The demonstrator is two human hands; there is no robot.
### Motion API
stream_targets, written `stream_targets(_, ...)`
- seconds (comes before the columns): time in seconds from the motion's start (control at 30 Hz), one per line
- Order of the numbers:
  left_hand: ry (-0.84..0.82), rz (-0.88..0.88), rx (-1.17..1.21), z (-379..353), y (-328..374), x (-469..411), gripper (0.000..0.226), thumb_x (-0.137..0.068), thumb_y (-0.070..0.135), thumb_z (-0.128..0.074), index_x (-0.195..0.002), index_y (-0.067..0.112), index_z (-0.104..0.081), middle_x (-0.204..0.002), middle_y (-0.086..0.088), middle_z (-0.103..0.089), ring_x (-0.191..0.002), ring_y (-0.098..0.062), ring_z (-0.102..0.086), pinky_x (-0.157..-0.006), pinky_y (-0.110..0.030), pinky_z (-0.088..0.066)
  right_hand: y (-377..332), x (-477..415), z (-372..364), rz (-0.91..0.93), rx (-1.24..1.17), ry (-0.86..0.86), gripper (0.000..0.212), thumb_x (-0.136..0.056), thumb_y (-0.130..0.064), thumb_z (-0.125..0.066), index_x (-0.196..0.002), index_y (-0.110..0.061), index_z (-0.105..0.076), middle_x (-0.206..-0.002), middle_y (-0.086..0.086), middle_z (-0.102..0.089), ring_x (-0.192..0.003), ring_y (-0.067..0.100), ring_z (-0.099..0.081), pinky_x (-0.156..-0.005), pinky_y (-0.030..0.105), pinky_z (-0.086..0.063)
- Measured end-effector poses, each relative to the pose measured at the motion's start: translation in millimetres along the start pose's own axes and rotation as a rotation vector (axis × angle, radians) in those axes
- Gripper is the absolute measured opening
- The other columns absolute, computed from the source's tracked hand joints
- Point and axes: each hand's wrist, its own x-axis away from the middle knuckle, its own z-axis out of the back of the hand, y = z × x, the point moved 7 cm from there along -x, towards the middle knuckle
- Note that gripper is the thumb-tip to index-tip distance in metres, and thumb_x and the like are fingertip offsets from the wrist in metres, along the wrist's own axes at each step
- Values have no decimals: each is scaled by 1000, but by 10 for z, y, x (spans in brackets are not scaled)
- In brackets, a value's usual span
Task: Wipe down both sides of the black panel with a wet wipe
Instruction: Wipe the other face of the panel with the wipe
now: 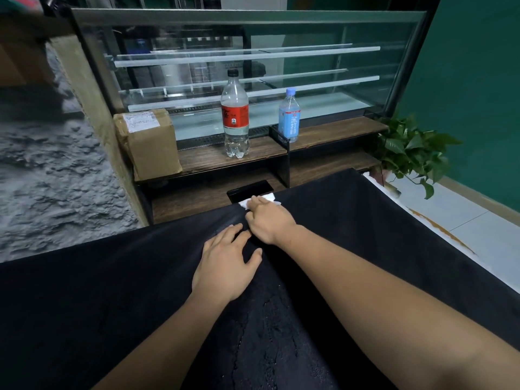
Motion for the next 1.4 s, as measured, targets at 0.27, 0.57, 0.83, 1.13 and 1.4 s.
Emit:
stream_targets(0.27, 6, 40, 118, 29, -62, 0, 51, -97, 61, -48, -141, 38, -59, -155, 13, -47, -146, -17, -39, -121, -35, -32, -241, 6, -68, 85, -1, -59, 45, -111, -24, -30, -147, -10, -53, -170, 8, -29, -158, 18, -21, -119, 31, -20)
stream_targets(0.57, 41, 58, 204, 282, -254, 10, 38, -100, 41, -59, -136, 31, -67, -145, 13, -60, -134, -6, -53, -115, -40, -43, -254, 52, -45, 49, -36, -46, 48, -110, -26, -33, -156, -16, -44, -172, 4, -26, -159, 15, -19, -122, 32, -19)
stream_targets(0.83, 75, 154, 99, 718, -973, 207, 39, -99, 40, -63, -137, 33, -65, -142, 13, -61, -132, -10, -54, -114, -42, -44, -260, 74, -60, 25, -16, -36, 46, -109, -29, -33, -152, -19, -46, -172, 0, -27, -159, 12, -18, -122, 32, -23)
stream_targets(1.13, 77, 258, 11, 986, -1721, 544, 43, -99, 42, -63, -140, 32, -64, -151, 12, -55, -139, -12, -49, -118, -41, -40, -312, 80, -91, -24, -9, -38, 52, -108, -32, -33, -158, -21, -42, -172, -1, -25, -159, 11, -17, -124, 31, -19)
stream_targets(1.4, 82, 247, -53, 1005, -1953, 735, 49, -101, 51, -54, -147, 34, -58, -157, 12, -49, -149, -11, -38, -123, -44, -32, -365, 78, -105, -50, -3, -26, 47, -107, -31, -33, -150, -22, -49, -172, -1, -26, -159, 12, -18, -121, 35, -25)
